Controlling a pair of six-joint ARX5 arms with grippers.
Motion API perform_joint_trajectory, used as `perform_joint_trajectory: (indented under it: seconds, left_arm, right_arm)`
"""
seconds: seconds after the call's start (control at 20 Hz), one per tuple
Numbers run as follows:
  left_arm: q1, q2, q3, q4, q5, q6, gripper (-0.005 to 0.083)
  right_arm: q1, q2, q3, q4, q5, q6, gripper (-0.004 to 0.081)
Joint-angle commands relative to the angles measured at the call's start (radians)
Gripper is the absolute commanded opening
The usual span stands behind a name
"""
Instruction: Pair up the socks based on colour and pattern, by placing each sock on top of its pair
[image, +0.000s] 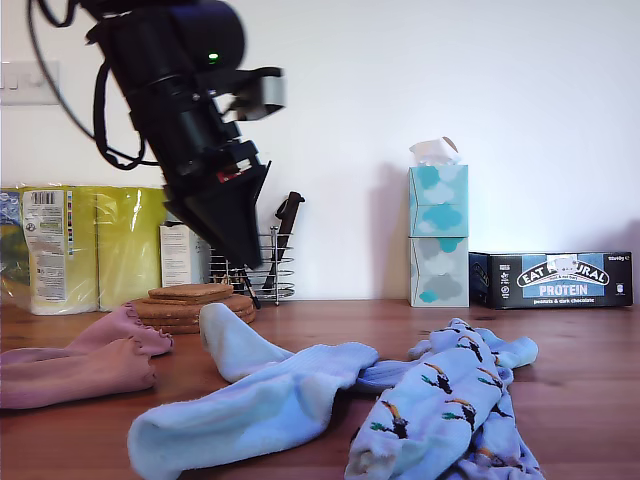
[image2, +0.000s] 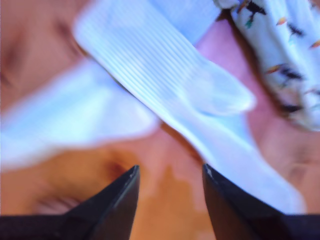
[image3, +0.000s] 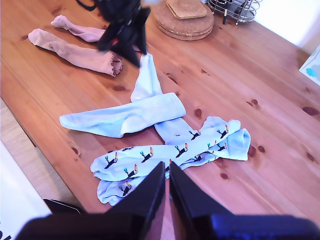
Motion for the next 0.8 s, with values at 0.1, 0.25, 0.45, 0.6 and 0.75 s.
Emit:
perform_joint_trajectory:
  seconds: [0.1,0.25,0.45,0.6,0.75]
  left_arm:
    - [0.117,0.035,-0.012,0.063,0.046,-0.204,0.0383]
    - [0.160,0.041,-0.012,0.082,0.134,-0.278,0.0383]
    - [0.164,0.041,-0.012,0.072,0.158,0.113,0.0382]
    - [0.159,0.041,-0.012,0.068,0.153,0.494,0.0418]
    - [0.159,0.041,-0.012,0.070,0.160,0.693,0.0553]
  right_arm:
    - [0.003,0.002,-0.004,0.026,0.003,0.000,-0.0013]
    - [0.003,0.011,-0.004,0.062,0.002,0.000,-0.0013]
    - [0.003,0.045,-0.004,0.073,-0.006,-0.001,-0.0013]
    - [0.003,0.067,-0.004,0.072,-0.009,0.000,-0.0013]
    - [0.003,0.080,-0.004,0.074,-0.008,-0.001,-0.0013]
